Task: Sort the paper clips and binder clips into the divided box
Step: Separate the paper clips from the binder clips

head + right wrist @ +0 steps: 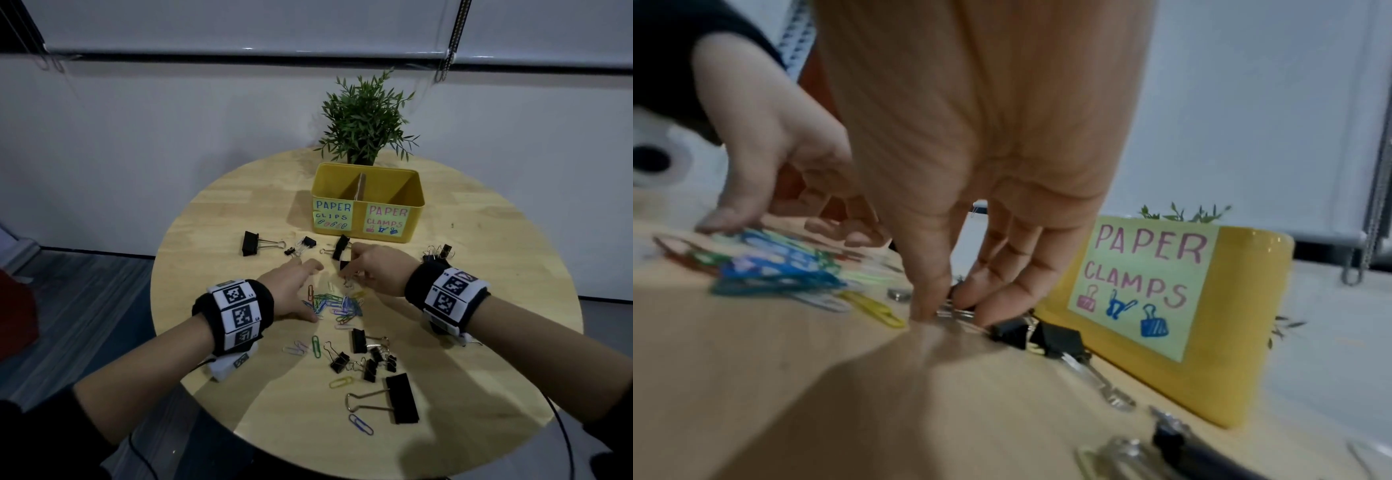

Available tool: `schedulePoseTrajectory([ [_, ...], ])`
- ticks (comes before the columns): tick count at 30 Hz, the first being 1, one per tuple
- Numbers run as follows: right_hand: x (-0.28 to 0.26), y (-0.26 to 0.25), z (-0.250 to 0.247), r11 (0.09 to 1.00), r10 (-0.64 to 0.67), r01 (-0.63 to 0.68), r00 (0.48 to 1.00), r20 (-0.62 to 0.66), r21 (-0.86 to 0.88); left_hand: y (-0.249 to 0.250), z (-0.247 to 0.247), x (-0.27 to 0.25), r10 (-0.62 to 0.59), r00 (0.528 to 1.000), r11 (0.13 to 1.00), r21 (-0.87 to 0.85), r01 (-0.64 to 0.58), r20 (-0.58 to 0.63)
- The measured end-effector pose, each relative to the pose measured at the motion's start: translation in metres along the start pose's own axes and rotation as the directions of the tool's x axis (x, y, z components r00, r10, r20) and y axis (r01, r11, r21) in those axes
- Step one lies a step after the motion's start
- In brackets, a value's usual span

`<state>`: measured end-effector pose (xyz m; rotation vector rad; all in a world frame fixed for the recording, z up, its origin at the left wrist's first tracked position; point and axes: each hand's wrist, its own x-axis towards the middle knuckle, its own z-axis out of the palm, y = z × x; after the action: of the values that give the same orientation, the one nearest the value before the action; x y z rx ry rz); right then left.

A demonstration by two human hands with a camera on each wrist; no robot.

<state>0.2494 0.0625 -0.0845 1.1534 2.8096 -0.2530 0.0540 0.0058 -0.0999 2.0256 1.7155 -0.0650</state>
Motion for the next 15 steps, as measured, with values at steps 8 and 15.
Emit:
schedulePoseTrajectory([
  [8, 0.0, 0.018, -0.007, 0.988, 0.129, -0.133, 0.99, -0.057, -0.079, 0.003, -0.007, 0.01, 0.027, 0.995, 0.995, 0.089, -0.035, 0.093],
  [15, -0.001, 0.024, -0.004, 0.99, 0.127, -0.133, 0.988, -0.09, -0.057, 0.001, -0.005, 0.011, 0.068, 0.994, 0.995, 0.066, -0.074, 0.086],
])
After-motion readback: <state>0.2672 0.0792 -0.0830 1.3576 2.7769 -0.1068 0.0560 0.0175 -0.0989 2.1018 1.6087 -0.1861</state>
